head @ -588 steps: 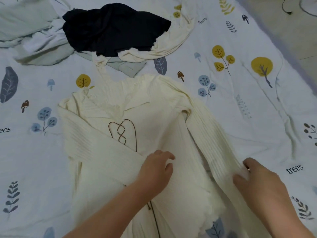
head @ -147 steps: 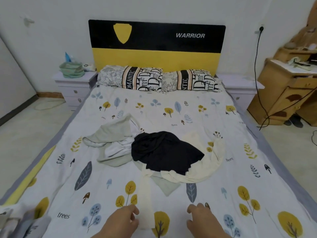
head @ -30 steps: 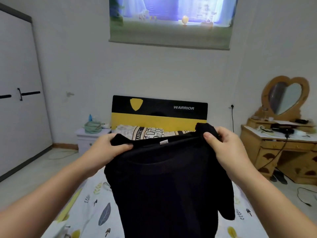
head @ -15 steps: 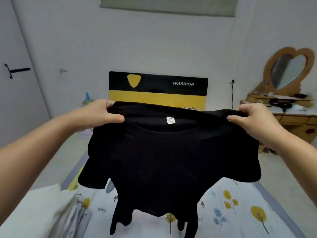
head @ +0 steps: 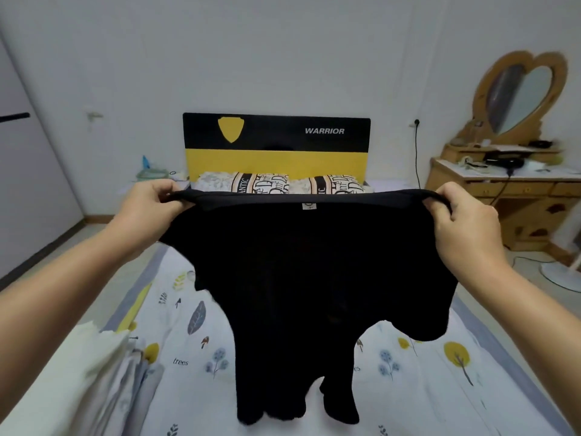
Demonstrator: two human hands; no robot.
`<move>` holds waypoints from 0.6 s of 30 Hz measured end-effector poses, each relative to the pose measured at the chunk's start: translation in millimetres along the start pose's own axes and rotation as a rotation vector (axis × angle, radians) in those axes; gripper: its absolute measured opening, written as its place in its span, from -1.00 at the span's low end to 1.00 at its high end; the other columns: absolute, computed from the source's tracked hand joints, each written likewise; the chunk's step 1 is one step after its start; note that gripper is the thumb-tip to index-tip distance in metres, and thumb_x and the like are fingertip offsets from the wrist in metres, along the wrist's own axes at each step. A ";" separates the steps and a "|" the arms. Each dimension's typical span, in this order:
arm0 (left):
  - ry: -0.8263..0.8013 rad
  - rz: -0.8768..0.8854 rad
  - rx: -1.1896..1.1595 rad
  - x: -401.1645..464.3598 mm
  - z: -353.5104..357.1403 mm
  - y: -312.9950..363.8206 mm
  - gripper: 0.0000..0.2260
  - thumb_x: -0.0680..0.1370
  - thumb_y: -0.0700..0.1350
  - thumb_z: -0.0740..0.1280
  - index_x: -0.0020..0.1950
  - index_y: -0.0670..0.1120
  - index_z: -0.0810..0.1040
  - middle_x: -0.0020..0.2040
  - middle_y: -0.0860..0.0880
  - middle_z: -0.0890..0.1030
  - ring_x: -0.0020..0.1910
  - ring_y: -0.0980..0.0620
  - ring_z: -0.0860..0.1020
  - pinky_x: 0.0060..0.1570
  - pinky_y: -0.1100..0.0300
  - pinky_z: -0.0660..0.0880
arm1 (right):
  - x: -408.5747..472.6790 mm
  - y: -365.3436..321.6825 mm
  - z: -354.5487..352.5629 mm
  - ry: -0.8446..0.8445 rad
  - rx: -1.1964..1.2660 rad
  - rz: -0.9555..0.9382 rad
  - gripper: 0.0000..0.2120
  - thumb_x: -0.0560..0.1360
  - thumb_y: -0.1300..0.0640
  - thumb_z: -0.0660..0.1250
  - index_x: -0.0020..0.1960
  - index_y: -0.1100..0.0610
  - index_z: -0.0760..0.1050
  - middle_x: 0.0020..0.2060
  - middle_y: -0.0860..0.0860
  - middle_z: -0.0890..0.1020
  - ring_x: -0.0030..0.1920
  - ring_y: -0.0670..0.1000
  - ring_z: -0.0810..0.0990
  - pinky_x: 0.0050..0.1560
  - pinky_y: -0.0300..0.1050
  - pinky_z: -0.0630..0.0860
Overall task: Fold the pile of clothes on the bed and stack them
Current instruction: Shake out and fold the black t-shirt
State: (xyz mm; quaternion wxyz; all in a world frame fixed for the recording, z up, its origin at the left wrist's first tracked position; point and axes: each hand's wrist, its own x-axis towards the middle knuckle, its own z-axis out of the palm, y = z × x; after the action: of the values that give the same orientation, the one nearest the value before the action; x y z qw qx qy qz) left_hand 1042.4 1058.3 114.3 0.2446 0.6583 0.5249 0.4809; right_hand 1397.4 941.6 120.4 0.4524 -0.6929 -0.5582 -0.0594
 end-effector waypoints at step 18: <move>-0.023 0.132 0.083 -117.3 -16.4 58.3 -0.72 0.50 -0.20 0.36 -0.25 0.18 0.65 -0.45 0.20 0.60 -0.51 0.29 0.52 -0.50 0.44 0.45 | -50.6 52.1 -131.7 -0.113 0.072 -0.141 -0.69 0.51 -0.03 0.29 -0.24 0.21 0.51 -0.37 0.16 0.57 -0.29 0.15 0.53 -0.27 0.12 0.46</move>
State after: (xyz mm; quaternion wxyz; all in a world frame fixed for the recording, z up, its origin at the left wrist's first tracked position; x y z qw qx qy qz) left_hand 1056.0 927.4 125.3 0.1909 0.7067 0.4970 0.4660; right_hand 1477.5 815.6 138.3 0.4396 -0.6375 -0.6319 -0.0320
